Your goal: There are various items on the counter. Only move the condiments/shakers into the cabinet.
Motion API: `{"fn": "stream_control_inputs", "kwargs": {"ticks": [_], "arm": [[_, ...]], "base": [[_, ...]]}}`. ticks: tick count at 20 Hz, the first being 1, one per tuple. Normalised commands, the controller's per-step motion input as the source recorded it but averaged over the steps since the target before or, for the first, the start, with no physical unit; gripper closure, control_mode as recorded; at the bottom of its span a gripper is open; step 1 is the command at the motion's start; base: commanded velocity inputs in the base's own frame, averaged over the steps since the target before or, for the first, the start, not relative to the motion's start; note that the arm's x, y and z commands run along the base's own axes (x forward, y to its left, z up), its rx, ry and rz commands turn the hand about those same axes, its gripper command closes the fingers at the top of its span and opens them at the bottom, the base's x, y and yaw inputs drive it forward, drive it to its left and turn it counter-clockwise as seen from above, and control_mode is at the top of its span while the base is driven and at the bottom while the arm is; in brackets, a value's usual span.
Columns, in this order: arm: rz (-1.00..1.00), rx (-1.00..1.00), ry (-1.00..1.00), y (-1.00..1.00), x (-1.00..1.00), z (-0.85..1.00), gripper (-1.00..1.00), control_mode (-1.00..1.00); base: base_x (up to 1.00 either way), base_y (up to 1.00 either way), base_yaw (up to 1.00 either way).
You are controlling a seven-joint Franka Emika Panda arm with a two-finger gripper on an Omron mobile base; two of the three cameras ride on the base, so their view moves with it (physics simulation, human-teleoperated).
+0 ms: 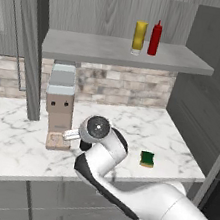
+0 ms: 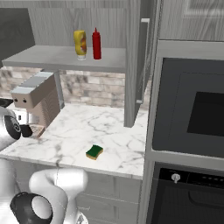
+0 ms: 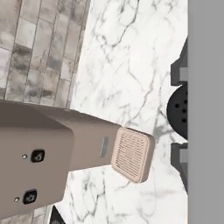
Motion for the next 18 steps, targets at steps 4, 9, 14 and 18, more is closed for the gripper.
{"fn": "stream_control_inputs", "kwargs": {"ticks": [4,9,14,18], "arm": [[-0.04,-0.15,0.00,-0.68,-0.45,1.00,1.00,-1.00],[0.00,-0.16,-0.01,-0.75,-0.35,1.00,1.00,-1.00],[0.01,-0.01,-0.21,-0.36,0.00,1.00,1.00,-1.00],[0.00,0.00,-0.25,-0.06,0.00,1.00,1.00,-1.00]], "base": [[0.00,0.00,0.00],[0.00,0.00,0.00],[0.00,0.00,0.00],[0.00,0.00,0.00]]}}
